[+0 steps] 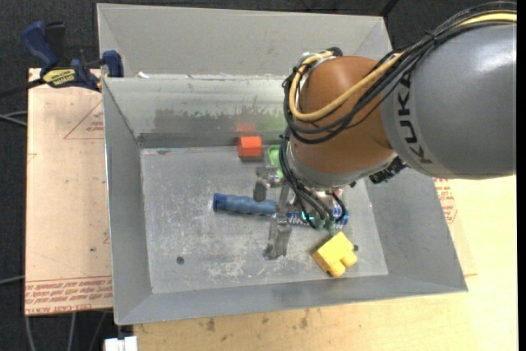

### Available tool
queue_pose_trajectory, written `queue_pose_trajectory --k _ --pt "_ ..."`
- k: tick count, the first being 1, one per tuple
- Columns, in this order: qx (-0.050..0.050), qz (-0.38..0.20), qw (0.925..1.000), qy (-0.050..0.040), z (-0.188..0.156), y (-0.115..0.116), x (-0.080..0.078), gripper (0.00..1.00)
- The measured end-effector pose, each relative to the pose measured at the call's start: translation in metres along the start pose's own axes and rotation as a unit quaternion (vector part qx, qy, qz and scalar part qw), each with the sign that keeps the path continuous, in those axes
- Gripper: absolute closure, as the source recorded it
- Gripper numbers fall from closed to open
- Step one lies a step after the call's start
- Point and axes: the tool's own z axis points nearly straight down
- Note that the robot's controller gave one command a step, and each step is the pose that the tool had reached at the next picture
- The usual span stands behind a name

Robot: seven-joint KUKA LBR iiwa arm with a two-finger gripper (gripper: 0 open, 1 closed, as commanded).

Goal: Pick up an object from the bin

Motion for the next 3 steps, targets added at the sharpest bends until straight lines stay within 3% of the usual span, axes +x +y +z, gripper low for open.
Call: queue_pose_trajectory --k 1,2,3 --pt "-0.003 0.236 0.9717 -0.0075 0.116 -0.015 -0.041 0.00" --pt "-0.002 0.237 0.9716 -0.0048 0.117 -0.015 -0.040 1.00" --pt "-0.002 0.260 0.9656 -0.0072 -0.007 -0.020 -0.055 1.00"
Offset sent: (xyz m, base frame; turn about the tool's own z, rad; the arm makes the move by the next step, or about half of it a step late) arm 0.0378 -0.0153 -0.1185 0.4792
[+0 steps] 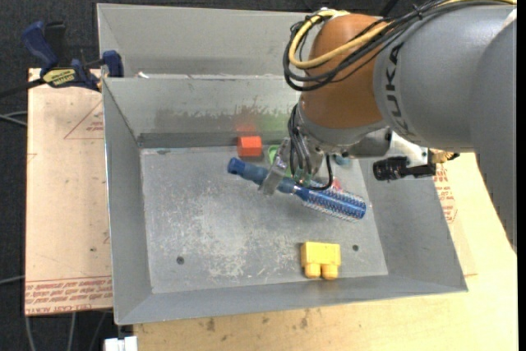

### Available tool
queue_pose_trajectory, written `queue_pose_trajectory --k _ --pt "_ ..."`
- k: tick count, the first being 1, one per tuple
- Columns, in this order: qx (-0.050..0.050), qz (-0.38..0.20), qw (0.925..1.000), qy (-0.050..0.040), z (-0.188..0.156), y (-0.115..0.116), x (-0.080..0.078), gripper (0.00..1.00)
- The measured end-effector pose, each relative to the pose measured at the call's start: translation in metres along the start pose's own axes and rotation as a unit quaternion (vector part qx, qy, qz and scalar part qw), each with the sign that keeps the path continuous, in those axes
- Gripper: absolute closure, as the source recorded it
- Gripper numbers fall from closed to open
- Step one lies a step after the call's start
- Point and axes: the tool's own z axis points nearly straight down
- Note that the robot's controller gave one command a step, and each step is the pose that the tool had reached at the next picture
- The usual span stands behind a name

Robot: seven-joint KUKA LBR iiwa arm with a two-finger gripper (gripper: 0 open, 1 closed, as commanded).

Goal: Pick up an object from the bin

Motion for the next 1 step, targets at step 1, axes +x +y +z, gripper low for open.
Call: queue_pose_trajectory --k 1 --pt "0.001 -0.187 0.9824 0.0017 -0.0483 0.0063 0.0121 1.00"
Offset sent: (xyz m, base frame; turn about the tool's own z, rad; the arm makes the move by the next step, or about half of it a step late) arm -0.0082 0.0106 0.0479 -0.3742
